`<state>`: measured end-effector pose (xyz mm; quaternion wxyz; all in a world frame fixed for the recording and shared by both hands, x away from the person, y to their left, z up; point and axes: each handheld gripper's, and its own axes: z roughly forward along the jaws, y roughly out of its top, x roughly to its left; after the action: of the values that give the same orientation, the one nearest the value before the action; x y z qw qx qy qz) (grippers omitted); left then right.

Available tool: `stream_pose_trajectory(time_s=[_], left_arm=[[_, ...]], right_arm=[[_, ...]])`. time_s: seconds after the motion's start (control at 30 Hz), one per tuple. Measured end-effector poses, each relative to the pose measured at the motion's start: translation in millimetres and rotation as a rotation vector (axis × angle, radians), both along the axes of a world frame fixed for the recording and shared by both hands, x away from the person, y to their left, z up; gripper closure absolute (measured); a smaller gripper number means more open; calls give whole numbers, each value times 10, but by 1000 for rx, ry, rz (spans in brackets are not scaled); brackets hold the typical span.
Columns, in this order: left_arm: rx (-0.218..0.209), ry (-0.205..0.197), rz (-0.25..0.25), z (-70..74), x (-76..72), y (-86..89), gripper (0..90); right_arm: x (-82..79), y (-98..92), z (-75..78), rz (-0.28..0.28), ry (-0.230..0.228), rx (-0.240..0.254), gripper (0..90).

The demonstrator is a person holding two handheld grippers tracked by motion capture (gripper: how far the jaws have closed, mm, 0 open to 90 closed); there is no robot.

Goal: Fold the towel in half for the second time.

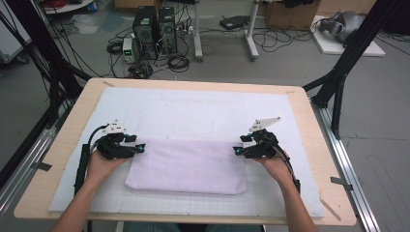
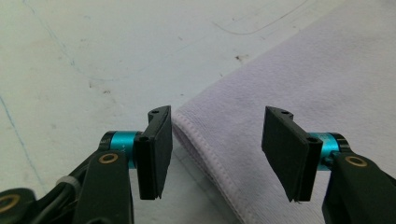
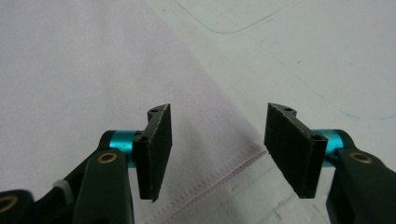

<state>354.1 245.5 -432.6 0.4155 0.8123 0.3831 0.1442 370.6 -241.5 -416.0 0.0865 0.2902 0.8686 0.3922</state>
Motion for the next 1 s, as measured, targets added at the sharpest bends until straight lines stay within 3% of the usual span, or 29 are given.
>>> stream_pose_trajectory(time_s=[0.33,0.57,0.7,0.83,1.0], left_arm=[[10,45,6,-122,82,-12,406],[0,59,-19,-121,73,-22,528],[9,52,-28,-109,58,-35,600],[13,51,-23,-109,61,-32,584],[19,53,13,-113,75,-23,466]], right_arm=[[69,73,-136,-10,23,-31,381],[76,120,-186,-4,15,-73,470],[88,107,-178,-2,14,-68,537],[108,27,-159,-30,22,-39,484],[122,-24,-178,-44,44,-34,456]])
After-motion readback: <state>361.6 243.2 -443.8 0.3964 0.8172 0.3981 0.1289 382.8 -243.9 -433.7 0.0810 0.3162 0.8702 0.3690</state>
